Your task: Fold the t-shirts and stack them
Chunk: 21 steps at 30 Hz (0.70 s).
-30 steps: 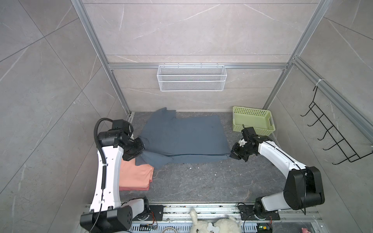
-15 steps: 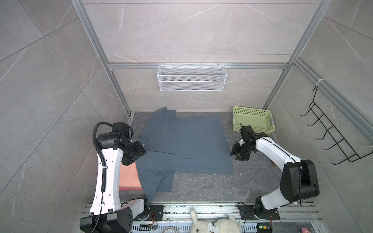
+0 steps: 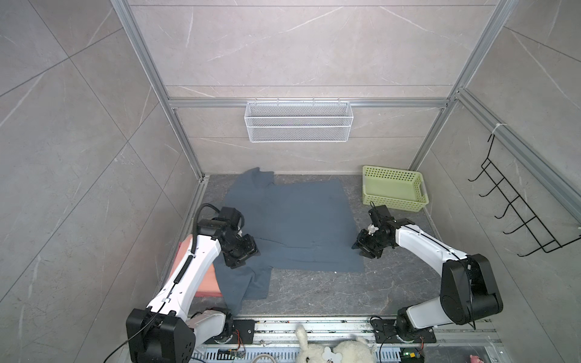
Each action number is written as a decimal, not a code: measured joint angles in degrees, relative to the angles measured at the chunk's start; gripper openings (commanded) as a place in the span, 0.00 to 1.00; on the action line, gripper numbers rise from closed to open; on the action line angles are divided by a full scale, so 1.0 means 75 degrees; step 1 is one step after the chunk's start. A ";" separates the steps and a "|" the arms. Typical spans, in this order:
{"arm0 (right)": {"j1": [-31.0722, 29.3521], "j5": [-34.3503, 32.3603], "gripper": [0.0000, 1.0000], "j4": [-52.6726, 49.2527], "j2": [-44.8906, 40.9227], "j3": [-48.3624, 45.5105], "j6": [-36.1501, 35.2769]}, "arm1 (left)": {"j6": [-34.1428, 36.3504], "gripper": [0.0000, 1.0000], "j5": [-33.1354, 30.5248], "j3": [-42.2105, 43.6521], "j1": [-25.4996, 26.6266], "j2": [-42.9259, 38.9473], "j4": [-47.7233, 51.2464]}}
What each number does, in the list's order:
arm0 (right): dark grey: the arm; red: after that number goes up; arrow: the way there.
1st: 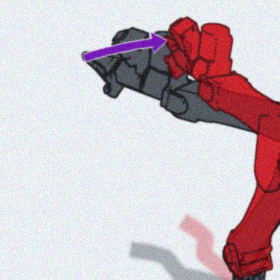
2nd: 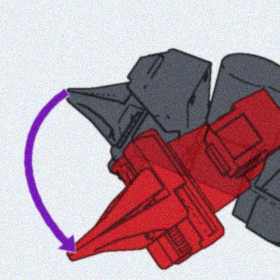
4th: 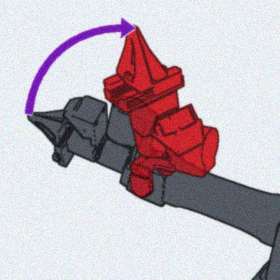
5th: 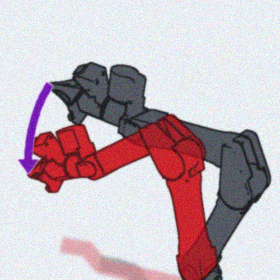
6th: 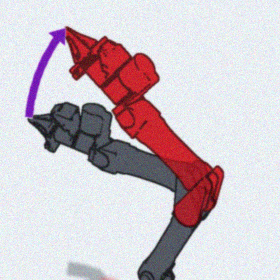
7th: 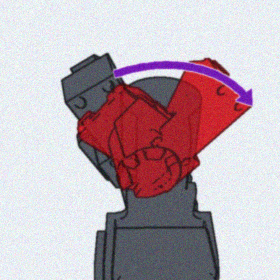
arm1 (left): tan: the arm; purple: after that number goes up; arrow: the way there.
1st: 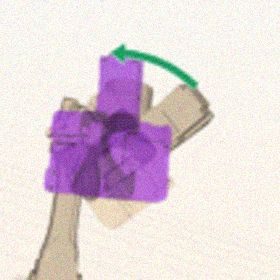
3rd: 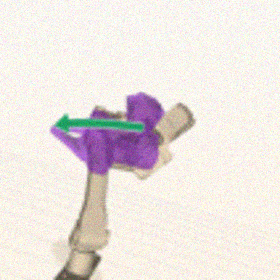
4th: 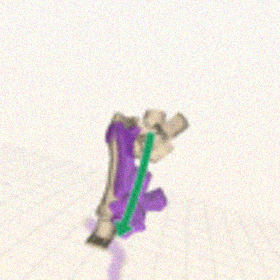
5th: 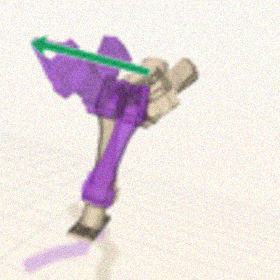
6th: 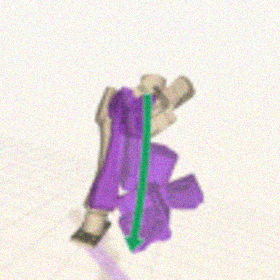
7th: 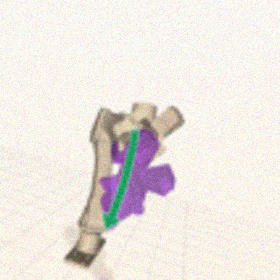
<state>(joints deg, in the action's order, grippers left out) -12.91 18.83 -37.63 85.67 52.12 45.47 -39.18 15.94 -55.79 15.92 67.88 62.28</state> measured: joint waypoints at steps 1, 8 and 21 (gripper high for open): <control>0.0000 -0.0006 0.42 0.0038 0.0041 -0.0026 0.0000 | -0.0154 0.64 -0.0009 0.0262 0.0230 0.0000 -0.0189; 0.0000 -0.0096 0.44 0.0219 0.0137 -0.0166 0.0003 | -0.1049 0.66 -0.0618 0.1667 0.1259 -0.0003 -0.1326; 0.0000 -0.0326 0.46 0.0370 0.0137 -0.0172 0.0029 | -0.1556 0.66 -0.0906 0.3034 0.1871 0.0326 -0.3348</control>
<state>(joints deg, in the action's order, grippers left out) -12.91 16.38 -34.85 86.70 50.83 45.69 -50.85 9.15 -33.04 29.95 70.32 37.17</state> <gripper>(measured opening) 0.457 0.664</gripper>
